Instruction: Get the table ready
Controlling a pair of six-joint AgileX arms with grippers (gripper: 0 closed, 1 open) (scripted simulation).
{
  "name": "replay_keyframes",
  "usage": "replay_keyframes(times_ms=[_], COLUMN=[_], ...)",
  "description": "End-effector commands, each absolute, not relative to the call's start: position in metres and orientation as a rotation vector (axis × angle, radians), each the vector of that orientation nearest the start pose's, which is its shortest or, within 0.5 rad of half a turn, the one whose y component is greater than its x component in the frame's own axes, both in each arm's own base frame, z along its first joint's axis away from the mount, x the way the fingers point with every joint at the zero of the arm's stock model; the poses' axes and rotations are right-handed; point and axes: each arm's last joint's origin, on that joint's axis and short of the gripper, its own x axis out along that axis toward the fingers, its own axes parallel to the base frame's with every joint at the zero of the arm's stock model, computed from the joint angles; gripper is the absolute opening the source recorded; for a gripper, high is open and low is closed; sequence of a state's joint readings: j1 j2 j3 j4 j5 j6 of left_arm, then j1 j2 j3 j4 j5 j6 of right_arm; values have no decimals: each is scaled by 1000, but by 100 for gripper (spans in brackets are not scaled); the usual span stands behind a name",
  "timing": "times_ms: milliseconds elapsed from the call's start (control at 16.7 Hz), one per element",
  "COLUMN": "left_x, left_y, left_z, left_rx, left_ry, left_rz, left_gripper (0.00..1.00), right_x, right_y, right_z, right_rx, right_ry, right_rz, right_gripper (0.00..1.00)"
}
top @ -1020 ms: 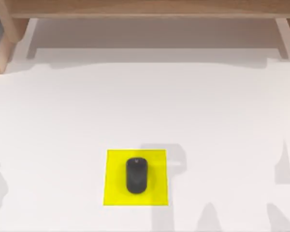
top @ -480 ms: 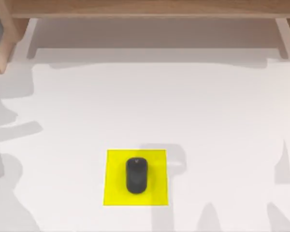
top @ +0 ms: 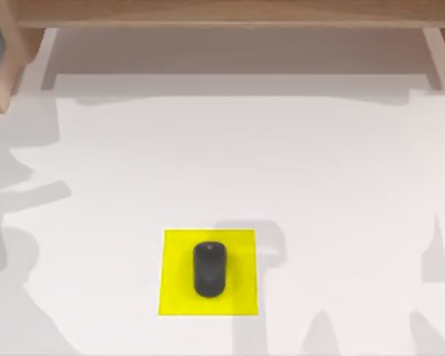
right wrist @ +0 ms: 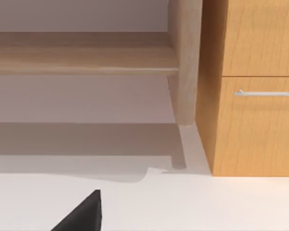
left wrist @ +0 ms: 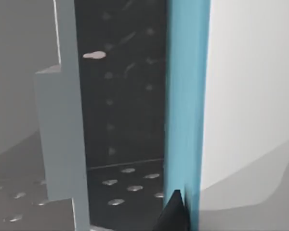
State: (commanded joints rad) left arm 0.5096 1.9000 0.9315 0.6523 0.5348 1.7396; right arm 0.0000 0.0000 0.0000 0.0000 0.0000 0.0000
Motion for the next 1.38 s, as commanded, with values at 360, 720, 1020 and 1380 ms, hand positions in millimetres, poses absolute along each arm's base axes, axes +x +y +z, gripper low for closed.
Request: replay_keyframes(times_ms=[360,720,1020,1380], left_x=[366,377,377,377], left_y=[178,177,177,177], left_z=[151,147,147,147], left_rx=[1561,1558,1558,1558], left_ry=[180,182,182,182], left_rz=[-230,-235,-235,-235], left_gripper=[0,0,38,83], right_x=[106,106,106,106], right_y=[-1,-1,-1,-1], right_z=[160,160,160,160], right_rx=[0,0,0,0], right_ry=[0,0,0,0], right_rz=[0,0,0,0], right_gripper=[100,100,100,100])
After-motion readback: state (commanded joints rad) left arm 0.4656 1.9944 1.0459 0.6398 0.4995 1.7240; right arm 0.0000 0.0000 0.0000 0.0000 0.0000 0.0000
